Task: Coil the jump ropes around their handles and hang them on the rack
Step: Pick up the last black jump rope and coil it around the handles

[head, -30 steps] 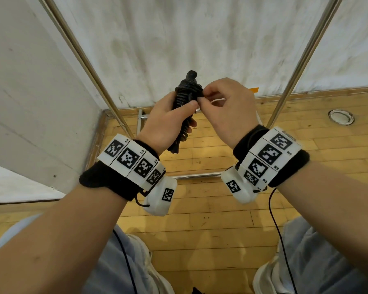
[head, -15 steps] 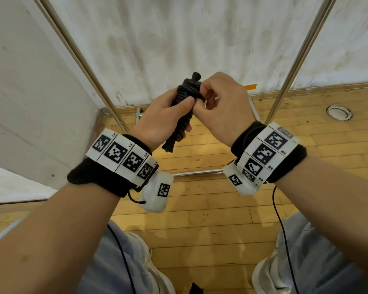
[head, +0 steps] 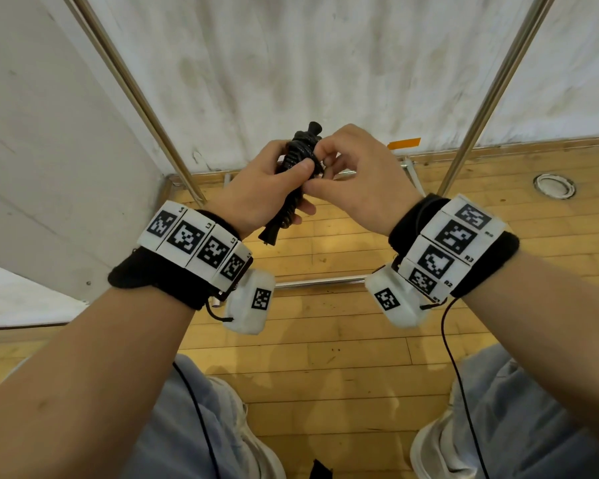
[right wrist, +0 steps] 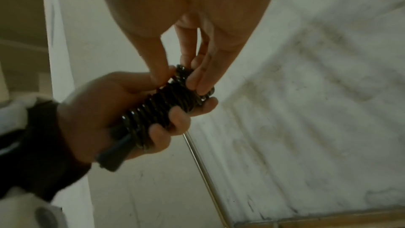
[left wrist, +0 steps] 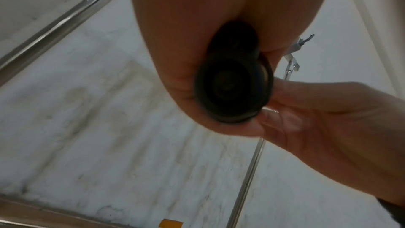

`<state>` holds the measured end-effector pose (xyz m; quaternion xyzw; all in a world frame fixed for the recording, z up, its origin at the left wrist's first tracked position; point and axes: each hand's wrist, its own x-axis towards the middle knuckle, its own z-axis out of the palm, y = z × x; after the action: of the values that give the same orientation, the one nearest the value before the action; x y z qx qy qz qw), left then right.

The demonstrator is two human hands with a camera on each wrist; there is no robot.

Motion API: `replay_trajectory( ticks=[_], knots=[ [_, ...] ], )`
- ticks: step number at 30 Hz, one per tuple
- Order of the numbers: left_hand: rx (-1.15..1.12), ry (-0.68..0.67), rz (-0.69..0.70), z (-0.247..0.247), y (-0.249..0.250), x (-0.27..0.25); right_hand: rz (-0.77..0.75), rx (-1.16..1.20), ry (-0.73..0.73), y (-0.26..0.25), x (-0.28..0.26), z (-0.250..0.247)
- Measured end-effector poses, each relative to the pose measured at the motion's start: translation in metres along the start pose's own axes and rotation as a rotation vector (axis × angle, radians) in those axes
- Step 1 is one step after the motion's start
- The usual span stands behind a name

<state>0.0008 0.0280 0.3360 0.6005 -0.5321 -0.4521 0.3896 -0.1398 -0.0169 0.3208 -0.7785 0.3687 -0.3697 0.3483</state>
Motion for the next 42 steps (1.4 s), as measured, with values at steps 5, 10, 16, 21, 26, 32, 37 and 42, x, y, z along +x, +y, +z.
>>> replay_trajectory(
  ticks=[5,10,16,21,26,32,37,42],
  knots=[
    [-0.093,0.009,-0.030,0.004,0.005,0.002,-0.040,-0.087,0.077,0.000,0.003,-0.007],
    [0.001,0.158,0.026,0.013,0.006,0.005,-0.073,-0.147,0.105,-0.009,0.000,-0.003],
    [-0.091,0.186,-0.049,0.018,0.007,0.013,-0.075,-0.259,0.104,-0.016,0.003,-0.004],
    [-0.086,0.202,0.007,0.025,0.006,0.014,-0.065,-0.335,0.101,-0.016,0.006,-0.008],
    [-0.071,0.264,0.031,0.031,0.004,0.016,-0.135,-0.447,0.159,-0.009,0.006,-0.008],
    [-0.144,0.337,0.055,0.029,0.003,0.015,-0.151,-0.290,0.186,0.000,0.001,-0.004],
    [-0.141,0.252,0.153,0.022,0.000,0.011,0.122,0.139,0.147,-0.006,0.006,-0.011],
    [0.042,0.165,0.223,0.020,-0.009,0.009,0.280,0.291,0.111,-0.008,0.005,-0.013]
  ],
)
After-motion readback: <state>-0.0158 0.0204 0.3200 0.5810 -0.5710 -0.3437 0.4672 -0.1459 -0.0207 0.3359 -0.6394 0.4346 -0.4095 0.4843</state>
